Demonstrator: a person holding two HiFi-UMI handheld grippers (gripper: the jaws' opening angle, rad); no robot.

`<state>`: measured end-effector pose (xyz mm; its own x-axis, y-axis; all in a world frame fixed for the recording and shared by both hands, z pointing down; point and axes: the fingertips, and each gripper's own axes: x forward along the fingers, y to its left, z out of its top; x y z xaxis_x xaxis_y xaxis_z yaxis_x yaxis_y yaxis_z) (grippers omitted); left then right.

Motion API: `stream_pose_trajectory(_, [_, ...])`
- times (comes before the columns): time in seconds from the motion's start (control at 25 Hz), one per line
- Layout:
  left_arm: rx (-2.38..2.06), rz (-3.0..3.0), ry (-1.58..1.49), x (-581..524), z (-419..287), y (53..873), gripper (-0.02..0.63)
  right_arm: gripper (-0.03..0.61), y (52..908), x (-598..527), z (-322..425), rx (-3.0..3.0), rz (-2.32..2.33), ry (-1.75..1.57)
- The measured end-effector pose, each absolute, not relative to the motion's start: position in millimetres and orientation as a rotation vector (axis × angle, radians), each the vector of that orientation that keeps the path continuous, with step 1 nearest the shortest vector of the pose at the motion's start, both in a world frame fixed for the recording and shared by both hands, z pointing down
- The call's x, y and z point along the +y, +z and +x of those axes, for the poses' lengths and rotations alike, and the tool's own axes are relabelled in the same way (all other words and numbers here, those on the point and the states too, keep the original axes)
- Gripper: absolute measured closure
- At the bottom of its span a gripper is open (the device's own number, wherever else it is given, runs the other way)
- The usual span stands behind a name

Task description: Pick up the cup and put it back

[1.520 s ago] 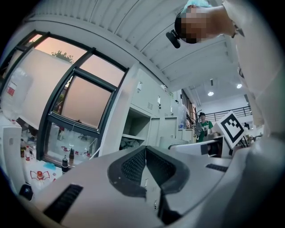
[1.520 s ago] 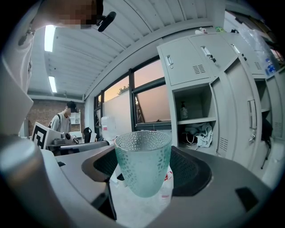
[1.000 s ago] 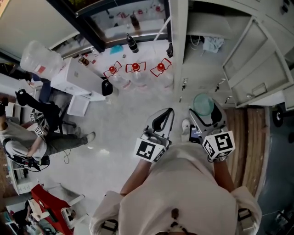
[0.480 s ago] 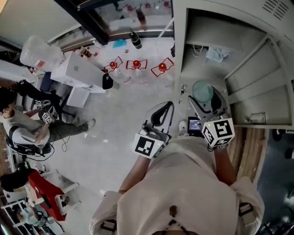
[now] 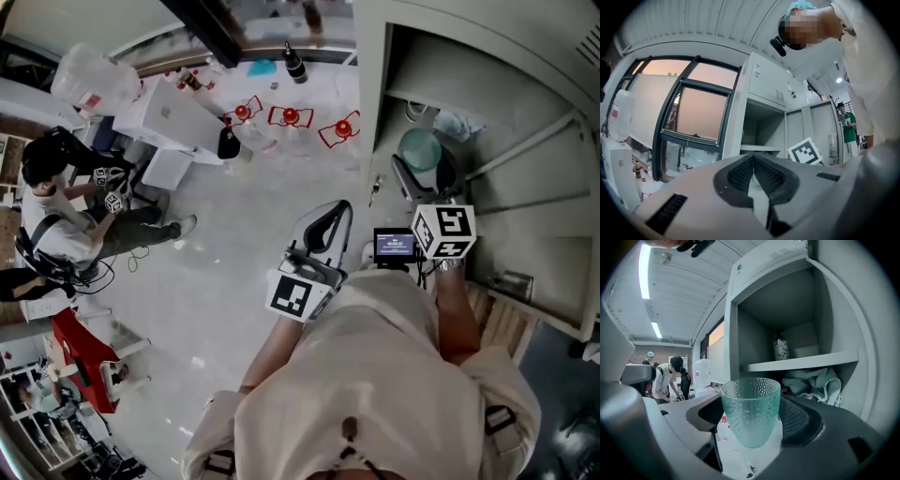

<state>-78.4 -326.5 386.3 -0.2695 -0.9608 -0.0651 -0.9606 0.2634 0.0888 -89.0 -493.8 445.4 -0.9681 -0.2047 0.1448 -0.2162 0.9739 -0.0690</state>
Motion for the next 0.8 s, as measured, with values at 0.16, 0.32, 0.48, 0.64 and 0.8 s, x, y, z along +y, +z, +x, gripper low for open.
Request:
stream_pose_trajectory(0.16, [-2.542,1.827,-0.158,-327.9,-83.9,391.1,0.604,0.209,464.3,-515.3,-113.1,-2.964,0.313,0.121])
stream_pose_trajectory(0.32, [-2.599,1.74,-0.155,-322.8,-91.3,395.9,0.604,0.209,484.8,-530.1,-137.1,-2.94,0.293,0.105])
stream_pose_trajectory(0.48, [-2.658,1.649,-0.154,-317.4,-102.0,398.8,0.604,0.209,506.4,-542.7,-159.9,-2.908,0.27,0.086])
stream_pose_trajectory(0.64, [-2.689,1.581,-0.167,-311.2,-111.1,398.1,0.604,0.209,518.2,-548.2,-176.8,-2.884,0.263,0.082])
stream_pose_trajectory(0.8, [-2.693,1.553,-0.14,-310.9,-121.6,398.6,0.604,0.209,522.6,-549.9,-192.6,-2.876,0.267,0.097])
